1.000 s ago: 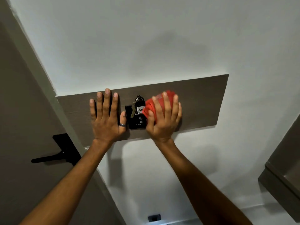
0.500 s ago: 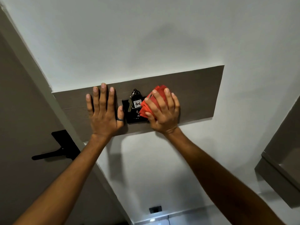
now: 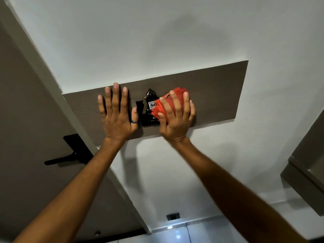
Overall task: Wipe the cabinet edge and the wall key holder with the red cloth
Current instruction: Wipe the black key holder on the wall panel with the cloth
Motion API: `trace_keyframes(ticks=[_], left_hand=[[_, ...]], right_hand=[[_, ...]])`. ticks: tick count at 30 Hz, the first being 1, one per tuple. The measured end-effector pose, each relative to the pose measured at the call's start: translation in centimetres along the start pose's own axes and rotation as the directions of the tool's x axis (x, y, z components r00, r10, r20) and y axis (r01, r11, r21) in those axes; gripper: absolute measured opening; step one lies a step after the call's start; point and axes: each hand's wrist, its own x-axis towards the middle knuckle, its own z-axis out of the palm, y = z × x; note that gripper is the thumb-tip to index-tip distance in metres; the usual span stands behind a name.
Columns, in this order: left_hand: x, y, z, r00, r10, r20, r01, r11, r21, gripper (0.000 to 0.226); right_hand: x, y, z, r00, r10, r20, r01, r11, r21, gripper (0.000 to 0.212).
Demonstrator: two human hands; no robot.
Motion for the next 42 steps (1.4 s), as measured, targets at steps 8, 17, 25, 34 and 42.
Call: trace_keyframes(ticks=[8,17,25,34,42], left_hand=[[0.0,0.0,0.1,1.000,-0.015,-0.006,0.015,1.000,0.005,0.062],[0.2,0.0,0.2,1.000,-0.005,-0.018,0.006,1.000,0.017,0.062],[0.3,0.1,0.0,1.000,-0.010,-0.027,0.011,0.999,0.034,0.061],[0.3,-0.3,0.2,1.000,0.015,-0.006,-0.014,0.999,0.046,0.065],[0.1,-0.3,-0.2,1.000,0.009,0.026,-0.010,0.999,0.030,0.068]], right_hand=[[0.2,-0.8,0.0,0.998,0.060,0.021,-0.059,0.998,-0.032,0.047],[1.0,0.9,0.4,0.996,0.084,-0.036,-0.086,0.996,-0.030,0.045],[0.3,1.4,0.4,0.985,0.165,-0.048,-0.166,0.986,-0.014,0.046],[1.9,3.6,-0.5,0.870,0.435,-0.232,-0.464,0.881,-0.089,0.038],[-1.5,-3.7,-0.3,0.999,0.006,-0.036,-0.002,0.995,0.099,0.043]])
